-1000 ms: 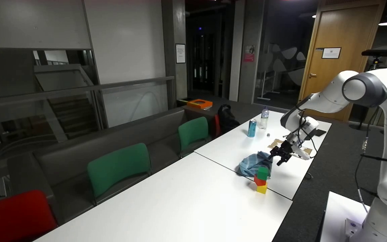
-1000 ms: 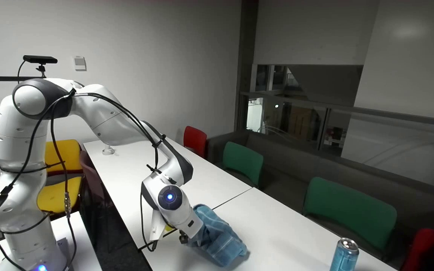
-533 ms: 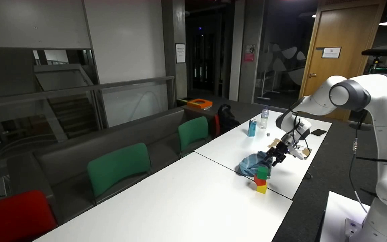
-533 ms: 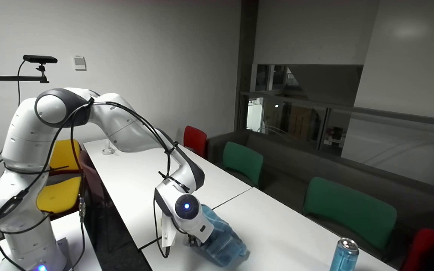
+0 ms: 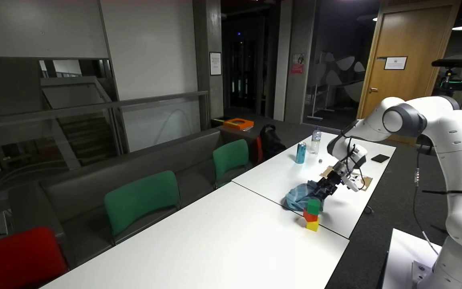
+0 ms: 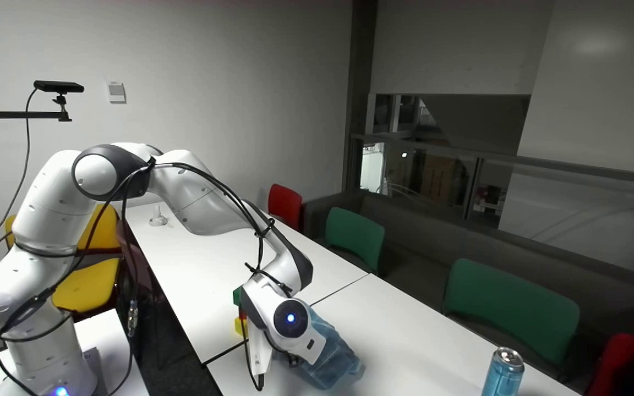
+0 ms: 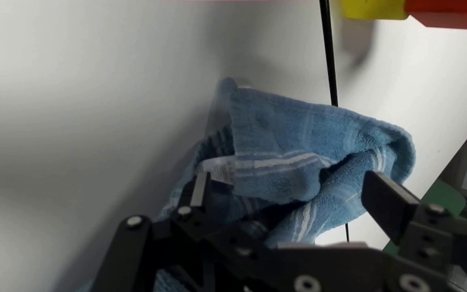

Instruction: Unfold the cloth on the table

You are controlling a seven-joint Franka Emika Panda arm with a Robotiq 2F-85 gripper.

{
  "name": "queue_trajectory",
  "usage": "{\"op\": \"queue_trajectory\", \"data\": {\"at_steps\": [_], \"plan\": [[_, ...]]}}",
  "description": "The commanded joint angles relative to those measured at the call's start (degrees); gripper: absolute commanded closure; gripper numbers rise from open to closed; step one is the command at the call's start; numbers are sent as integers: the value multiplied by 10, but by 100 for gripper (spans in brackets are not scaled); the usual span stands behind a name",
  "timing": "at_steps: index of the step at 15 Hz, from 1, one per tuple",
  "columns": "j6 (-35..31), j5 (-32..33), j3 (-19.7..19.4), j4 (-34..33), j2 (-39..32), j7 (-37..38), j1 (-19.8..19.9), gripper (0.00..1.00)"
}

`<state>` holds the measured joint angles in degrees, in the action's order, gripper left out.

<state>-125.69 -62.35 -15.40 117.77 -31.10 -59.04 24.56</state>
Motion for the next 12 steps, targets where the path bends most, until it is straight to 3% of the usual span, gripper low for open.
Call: {"op": "queue_trajectory", "data": {"at_steps": [1,12], "plan": [[46,-3,16,-43,-32,-48,35,0],[157,2,19,-106,-79,-108,67,0]]}}
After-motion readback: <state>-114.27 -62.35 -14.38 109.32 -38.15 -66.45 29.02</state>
